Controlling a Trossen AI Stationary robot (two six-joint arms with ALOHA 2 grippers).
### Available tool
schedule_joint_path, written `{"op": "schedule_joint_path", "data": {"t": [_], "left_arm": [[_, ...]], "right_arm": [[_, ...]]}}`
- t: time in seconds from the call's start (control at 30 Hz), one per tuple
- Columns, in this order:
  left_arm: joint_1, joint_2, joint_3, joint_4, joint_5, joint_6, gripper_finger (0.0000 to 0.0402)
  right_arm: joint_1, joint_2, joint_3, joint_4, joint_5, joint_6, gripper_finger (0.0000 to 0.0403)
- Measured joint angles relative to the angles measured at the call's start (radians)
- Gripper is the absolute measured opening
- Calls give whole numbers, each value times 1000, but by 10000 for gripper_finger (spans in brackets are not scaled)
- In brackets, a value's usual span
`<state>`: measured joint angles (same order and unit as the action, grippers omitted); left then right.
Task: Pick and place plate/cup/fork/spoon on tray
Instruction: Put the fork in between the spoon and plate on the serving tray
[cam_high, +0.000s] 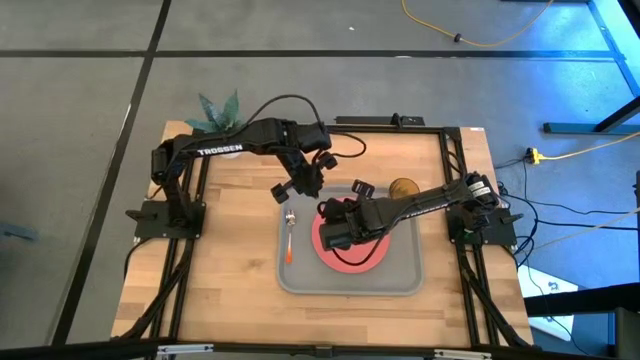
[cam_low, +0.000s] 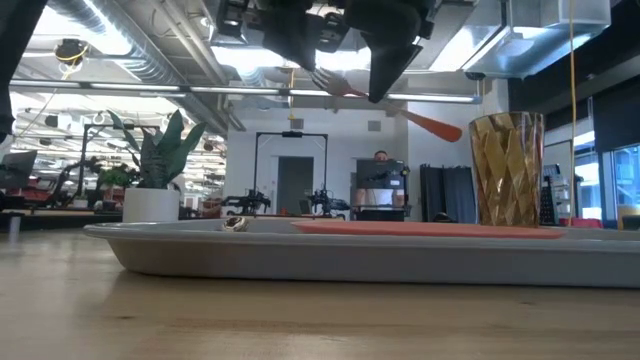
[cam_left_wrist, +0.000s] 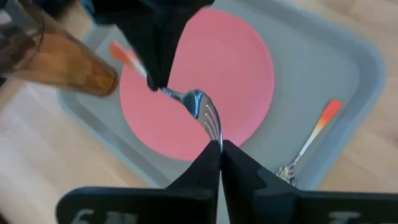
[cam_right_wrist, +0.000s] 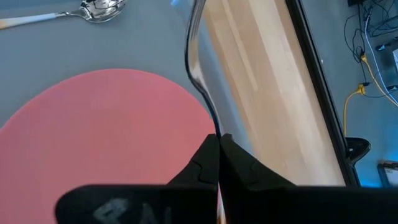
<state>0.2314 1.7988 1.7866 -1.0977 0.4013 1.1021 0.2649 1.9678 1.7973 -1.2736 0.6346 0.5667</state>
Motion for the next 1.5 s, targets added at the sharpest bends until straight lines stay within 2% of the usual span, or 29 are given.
{"op": "schedule_joint_path", "data": {"t": [0.53,0.73,0.9,1.1,1.5], "left_arm": [[-2,3,0,-13,-191,-23,1],[13,3,0,-33,-244,-39,0],[30,3,0,-100,-241,-48,0],[21,3,0,-168,-203,-52,0],[-79,4,0,-241,-199,-96,0]], "right_arm": [[1,0,2,-4,3,-26,0],[13,-1,60,-72,0,-16,0],[35,-2,117,-166,6,31,0],[63,-1,189,-302,68,131,0],[66,-33,237,-297,158,112,0]]}}
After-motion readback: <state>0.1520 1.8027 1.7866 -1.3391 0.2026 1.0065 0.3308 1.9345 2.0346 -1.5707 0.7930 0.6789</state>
